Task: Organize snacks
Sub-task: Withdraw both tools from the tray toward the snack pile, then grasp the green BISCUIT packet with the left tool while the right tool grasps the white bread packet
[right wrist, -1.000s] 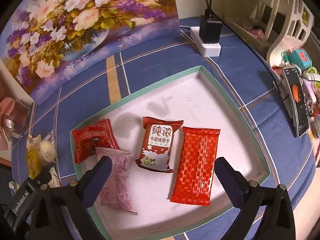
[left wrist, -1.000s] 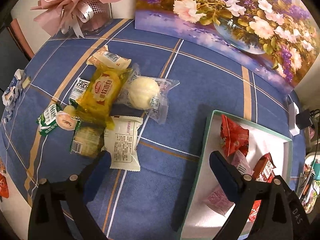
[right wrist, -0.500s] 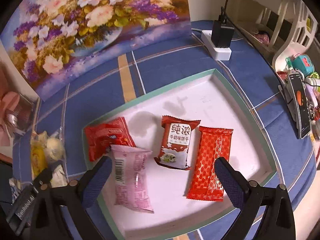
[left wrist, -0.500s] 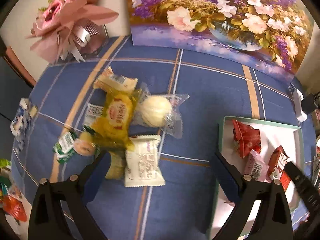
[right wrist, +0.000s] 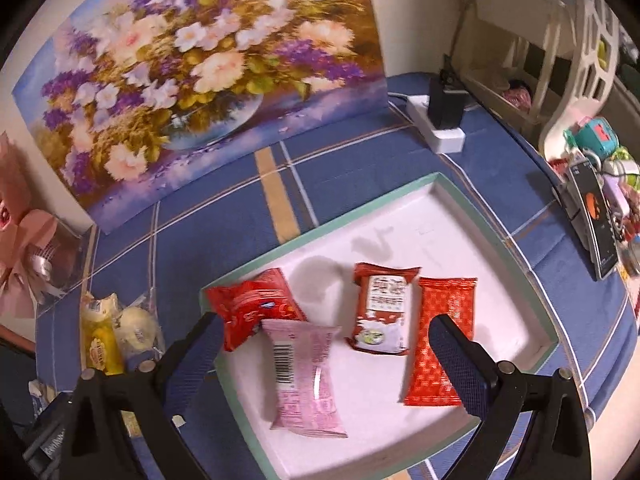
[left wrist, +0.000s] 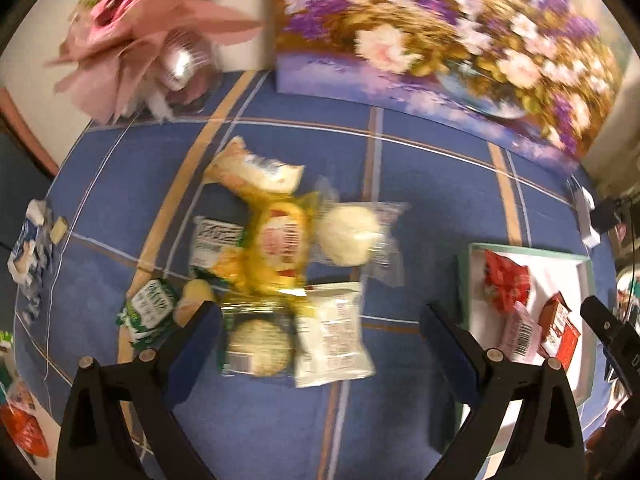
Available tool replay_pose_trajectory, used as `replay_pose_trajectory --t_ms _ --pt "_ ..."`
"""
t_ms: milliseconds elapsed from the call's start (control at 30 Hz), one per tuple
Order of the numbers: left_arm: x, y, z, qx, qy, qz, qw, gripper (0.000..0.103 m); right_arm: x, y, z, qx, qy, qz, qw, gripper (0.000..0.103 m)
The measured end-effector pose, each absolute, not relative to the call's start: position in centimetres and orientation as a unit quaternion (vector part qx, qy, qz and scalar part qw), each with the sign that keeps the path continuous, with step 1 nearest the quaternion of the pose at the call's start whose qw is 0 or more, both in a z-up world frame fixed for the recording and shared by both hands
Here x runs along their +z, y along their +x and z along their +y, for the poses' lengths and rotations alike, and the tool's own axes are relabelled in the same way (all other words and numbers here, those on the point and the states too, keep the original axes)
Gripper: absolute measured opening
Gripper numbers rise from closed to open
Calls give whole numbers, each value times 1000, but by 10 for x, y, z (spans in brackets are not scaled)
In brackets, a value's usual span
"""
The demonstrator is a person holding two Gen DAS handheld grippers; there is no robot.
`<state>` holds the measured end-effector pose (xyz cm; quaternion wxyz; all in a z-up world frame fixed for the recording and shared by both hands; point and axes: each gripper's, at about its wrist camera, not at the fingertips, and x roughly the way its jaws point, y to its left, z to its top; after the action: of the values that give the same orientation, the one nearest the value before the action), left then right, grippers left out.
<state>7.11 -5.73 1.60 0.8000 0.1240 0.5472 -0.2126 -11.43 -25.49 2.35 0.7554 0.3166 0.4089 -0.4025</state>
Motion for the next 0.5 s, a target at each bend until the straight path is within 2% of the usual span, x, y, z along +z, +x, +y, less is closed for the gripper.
replay_pose_trajectory --t_ms 500 --pt "-5 128 62 -99 54 580 807 99 8 -37 -184 -312 283 451 787 103"
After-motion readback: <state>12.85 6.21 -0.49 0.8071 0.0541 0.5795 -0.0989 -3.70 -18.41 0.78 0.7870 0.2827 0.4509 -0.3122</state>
